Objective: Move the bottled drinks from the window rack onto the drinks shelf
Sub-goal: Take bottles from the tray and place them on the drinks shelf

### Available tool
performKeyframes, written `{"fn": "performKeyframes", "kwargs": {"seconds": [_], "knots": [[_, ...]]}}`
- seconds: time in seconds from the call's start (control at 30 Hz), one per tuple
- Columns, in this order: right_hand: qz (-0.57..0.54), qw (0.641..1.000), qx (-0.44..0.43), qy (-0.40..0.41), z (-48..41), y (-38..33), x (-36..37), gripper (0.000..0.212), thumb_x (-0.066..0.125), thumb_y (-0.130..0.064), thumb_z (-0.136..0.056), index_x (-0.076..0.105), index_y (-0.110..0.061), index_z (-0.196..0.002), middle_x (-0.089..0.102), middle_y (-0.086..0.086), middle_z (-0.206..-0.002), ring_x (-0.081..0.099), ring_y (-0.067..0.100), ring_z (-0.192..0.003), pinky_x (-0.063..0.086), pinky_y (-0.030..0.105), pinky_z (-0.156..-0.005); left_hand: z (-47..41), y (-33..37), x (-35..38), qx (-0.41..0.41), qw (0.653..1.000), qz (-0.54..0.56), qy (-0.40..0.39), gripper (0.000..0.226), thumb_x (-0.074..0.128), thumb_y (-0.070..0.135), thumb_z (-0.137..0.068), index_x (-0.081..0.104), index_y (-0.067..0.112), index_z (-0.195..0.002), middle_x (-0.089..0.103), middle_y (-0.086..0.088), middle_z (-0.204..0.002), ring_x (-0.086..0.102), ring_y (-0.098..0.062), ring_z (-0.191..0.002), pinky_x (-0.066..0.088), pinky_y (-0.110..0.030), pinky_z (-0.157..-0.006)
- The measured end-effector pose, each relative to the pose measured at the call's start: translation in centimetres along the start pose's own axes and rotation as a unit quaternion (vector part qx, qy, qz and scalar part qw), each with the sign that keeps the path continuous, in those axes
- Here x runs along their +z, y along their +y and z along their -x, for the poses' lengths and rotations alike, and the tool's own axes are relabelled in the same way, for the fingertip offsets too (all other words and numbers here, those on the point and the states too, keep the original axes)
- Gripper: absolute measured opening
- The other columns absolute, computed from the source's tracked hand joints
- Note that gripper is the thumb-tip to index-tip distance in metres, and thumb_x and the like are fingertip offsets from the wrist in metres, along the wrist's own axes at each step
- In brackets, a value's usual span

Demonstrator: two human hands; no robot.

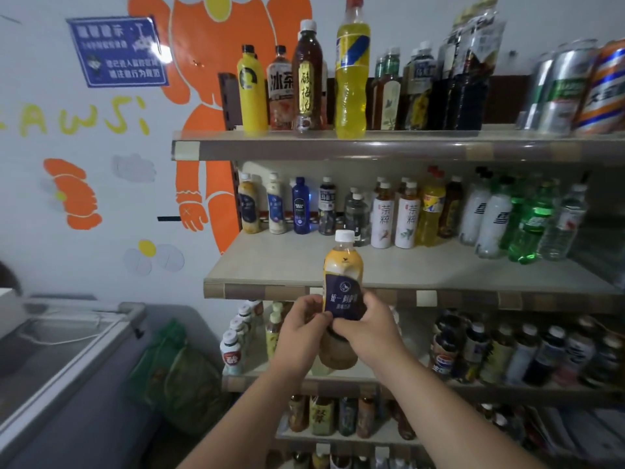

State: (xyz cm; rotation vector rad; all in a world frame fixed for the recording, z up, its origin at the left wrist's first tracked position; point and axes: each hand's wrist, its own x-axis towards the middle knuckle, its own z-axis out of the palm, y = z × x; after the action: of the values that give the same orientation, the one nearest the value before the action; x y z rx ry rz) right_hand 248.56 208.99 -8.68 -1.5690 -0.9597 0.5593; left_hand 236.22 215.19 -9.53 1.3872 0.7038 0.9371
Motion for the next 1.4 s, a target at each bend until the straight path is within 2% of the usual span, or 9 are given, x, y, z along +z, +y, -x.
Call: {"fn": "performKeyframes", "kwargs": {"seconds": [0.23, 0.4, 0.5, 0.6, 0.77, 0.93, 1.07, 1.27, 1.4], "knots": [[-0.008, 0.999, -0.027, -0.031, -1.8, -0.5, 3.6, 0.043, 0.077, -0.034, -0.057, 0.064, -0.041, -0.098, 0.072, -0.024, -0.087, 0.068, -0.006, -0.078, 0.053, 0.015, -0.060, -1.1, 0.5, -3.1, 0.024, 0.999, -0.018, 0.036, 0.019, 0.056, 0.008, -0.094, 0.063, 0.013, -0.111, 0.072, -0.006, -0.101, 0.071, -0.011, -0.086, 0.056, -0.019, -0.066], [-0.010, 0.998, -0.035, -0.041, -4.8, -1.2, 9.0, 0.053, 0.083, -0.033, -0.058, 0.060, -0.037, -0.105, 0.072, -0.017, -0.093, 0.068, -0.002, -0.083, 0.055, 0.021, -0.065, -3.9, 0.3, -8.0, 0.039, 0.997, -0.019, 0.060, 0.022, 0.056, 0.006, -0.093, 0.064, 0.017, -0.110, 0.074, -0.004, -0.103, 0.070, -0.021, -0.098, 0.057, -0.035, -0.083], [-0.013, 0.998, -0.042, -0.042, -7.9, -2.1, 13.3, 0.051, 0.080, -0.037, -0.057, 0.059, -0.039, -0.103, 0.070, -0.021, -0.089, 0.066, -0.005, -0.078, 0.054, 0.018, -0.062, -7.4, 0.4, -11.8, 0.043, 0.996, -0.017, 0.077, 0.021, 0.058, 0.008, -0.091, 0.066, 0.021, -0.107, 0.075, -0.001, -0.099, 0.072, -0.019, -0.093, 0.058, -0.028, -0.073], [-0.027, 0.998, -0.039, -0.031, -12.6, -3.0, 18.1, 0.047, 0.077, -0.035, -0.055, 0.061, -0.033, -0.100, 0.072, -0.014, -0.088, 0.068, 0.000, -0.076, 0.059, 0.030, -0.067, -12.4, 0.8, -15.8, 0.047, 0.994, -0.024, 0.094, 0.020, 0.058, 0.011, -0.091, 0.066, 0.021, -0.107, 0.076, -0.002, -0.096, 0.073, -0.021, -0.086, 0.057, -0.027, -0.062], [-0.037, 0.999, -0.012, -0.013, -23.3, -4.6, 25.4, 0.048, 0.077, -0.032, -0.054, 0.061, -0.029, -0.099, 0.073, -0.010, -0.091, 0.070, 0.010, -0.085, 0.060, 0.038, -0.079, -22.2, 2.3, -21.4, 0.082, 0.990, -0.042, 0.110, 0.022, 0.061, 0.016, -0.090, 0.066, 0.029, -0.108, 0.074, 0.011, -0.097, 0.069, -0.005, -0.092, 0.052, -0.012, -0.064], [0.012, 1.000, 0.006, 0.015, -34.2, -4.7, 30.5, 0.057, 0.079, -0.020, -0.053, 0.057, -0.024, -0.106, 0.070, -0.005, -0.098, 0.068, 0.020, -0.093, 0.056, 0.034, -0.081, -29.6, 2.3, -25.4, 0.078, 0.987, -0.033, 0.137, 0.044, 0.069, 0.010, -0.086, 0.055, 0.031, -0.122, 0.058, 0.007, -0.123, 0.058, -0.011, -0.113, 0.053, -0.032, -0.084], [0.048, 0.997, 0.025, 0.057, -40.2, -3.2, 32.9, 0.058, 0.081, -0.018, -0.062, 0.055, -0.018, -0.114, 0.067, 0.003, -0.104, 0.063, 0.023, -0.089, 0.050, 0.030, -0.078, -32.6, 0.7, -26.6, 0.067, 0.995, 0.013, 0.078, 0.041, 0.075, 0.014, -0.071, 0.060, 0.031, -0.105, 0.066, 0.018, -0.104, 0.063, -0.009, -0.102, 0.052, -0.018, -0.071], [0.082, 0.995, -0.004, 0.056, -43.1, -2.3, 34.1, 0.047, 0.081, -0.019, -0.060, 0.054, -0.020, -0.098, 0.064, -0.001, -0.090, 0.061, 0.015, -0.075, 0.042, 0.022, -0.059, -34.1, -2.2, -27.2, 0.051, 0.997, -0.014, 0.048, 0.031, 0.069, 0.018, -0.070, 0.064, 0.030, -0.098, 0.069, 0.022, -0.091, 0.064, -0.009, -0.091, 0.050, -0.022, -0.074], [0.096, 0.994, -0.017, 0.046, -43.1, -2.0, 34.0, 0.053, 0.084, -0.020, -0.059, 0.054, -0.018, -0.103, 0.064, 0.004, -0.100, 0.063, 0.020, -0.087, 0.049, 0.028, -0.067, -34.4, -2.1, -27.1, 0.050, 0.997, -0.040, 0.042, 0.028, 0.068, 0.019, -0.072, 0.065, 0.037, -0.093, 0.069, 0.021, -0.090, 0.065, -0.006, -0.087, 0.050, -0.019, -0.071]]}}
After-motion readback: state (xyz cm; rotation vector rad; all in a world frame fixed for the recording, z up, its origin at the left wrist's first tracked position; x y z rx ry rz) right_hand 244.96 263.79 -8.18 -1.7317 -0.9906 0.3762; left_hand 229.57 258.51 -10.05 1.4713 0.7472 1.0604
